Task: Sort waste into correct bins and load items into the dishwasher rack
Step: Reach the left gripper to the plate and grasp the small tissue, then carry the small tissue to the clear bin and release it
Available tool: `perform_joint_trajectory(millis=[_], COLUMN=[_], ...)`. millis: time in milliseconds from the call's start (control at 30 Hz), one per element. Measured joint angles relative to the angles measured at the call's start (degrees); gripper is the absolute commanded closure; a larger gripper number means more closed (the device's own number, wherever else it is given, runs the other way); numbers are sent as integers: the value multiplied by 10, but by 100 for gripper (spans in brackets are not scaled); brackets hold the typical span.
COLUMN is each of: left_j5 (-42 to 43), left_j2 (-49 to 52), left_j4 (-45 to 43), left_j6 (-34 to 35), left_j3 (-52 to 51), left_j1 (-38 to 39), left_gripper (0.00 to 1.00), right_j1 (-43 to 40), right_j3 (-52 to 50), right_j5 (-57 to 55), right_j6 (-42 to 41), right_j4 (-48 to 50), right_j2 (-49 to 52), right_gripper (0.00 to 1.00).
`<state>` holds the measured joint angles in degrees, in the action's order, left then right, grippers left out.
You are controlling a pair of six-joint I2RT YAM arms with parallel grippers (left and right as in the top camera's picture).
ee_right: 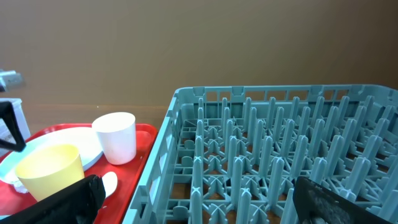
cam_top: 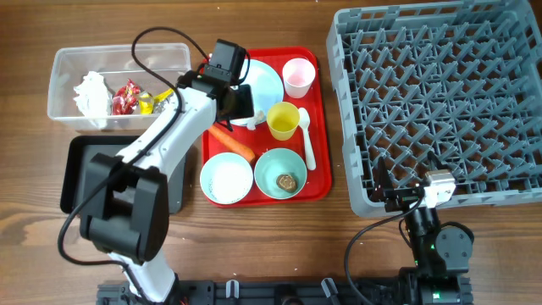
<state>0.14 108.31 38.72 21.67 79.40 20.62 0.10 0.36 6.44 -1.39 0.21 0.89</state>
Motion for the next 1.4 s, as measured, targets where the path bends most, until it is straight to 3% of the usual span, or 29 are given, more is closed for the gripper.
perform_joint_trajectory(millis=[200,333,500,767,833,933,1100,1400], left_j5=[18,24,28,28,28,29,30,30], left_j2=[26,40,55,73,80,81,81,53], left_j4=[-33,-47,-53,-64,-67,-71,-75,-70], left_j6=[0,0,0,0,0,2,0,0], left_j3=[-11,-11,-11,-11,-11,-11,-11,17], left_j1=[0,0,0,0,0,0,0,-8], left_gripper=[35,36,43,39,48,80,91,92], right_j1=[0,0,0,0,0,0,0,0], right_j3=[0,0,0,0,0,0,0,0], right_j5=[0,0,0,0,0,0,0,0], right_j6=[0,0,0,0,0,0,0,0], right_j4=[0,0,0,0,0,0,0,0], right_j2=[0,0,0,0,0,0,0,0], right_gripper=[0,0,0,0,0,0,0,0])
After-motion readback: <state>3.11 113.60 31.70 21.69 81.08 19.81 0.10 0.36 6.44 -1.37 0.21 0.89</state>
